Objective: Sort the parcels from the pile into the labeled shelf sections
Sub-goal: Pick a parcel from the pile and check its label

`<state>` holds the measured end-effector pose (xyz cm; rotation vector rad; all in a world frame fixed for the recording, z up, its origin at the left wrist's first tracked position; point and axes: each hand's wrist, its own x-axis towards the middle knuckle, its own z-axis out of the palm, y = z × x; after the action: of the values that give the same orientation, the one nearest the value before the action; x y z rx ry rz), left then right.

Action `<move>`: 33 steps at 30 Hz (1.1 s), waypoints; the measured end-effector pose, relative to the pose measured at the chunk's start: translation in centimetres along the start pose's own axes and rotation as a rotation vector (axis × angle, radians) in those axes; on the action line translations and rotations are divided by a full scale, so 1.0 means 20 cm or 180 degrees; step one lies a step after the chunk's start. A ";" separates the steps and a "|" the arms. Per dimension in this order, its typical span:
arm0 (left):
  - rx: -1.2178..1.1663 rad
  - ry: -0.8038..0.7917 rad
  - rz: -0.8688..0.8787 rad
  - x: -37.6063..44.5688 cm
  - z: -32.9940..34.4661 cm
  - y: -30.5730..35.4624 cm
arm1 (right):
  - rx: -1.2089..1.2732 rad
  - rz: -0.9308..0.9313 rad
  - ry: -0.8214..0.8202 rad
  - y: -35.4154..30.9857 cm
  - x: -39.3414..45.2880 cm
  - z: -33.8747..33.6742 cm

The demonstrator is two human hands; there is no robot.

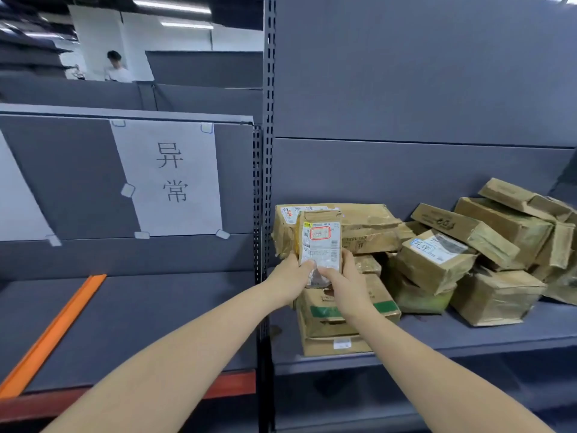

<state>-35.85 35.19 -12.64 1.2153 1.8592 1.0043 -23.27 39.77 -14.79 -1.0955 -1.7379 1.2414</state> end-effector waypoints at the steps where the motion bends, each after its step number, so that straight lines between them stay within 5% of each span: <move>1: -0.0017 -0.0014 -0.0022 -0.02 0.00 -0.02 | -0.0001 0.0017 -0.0072 0.00 -0.02 0.01; 19: -0.0398 0.0561 -0.0690 -0.60 0.09 -0.31 | 0.0354 0.0206 -0.0860 0.15 -0.46 0.17; 33: -0.0079 0.0865 -0.0965 -0.94 -0.22 -0.50 | 0.0424 0.0545 -0.1253 0.03 -0.68 0.55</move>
<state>-37.47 13.96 -16.84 0.7788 2.1537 1.0560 -27.85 23.52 -19.33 -0.9851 -1.8384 1.7483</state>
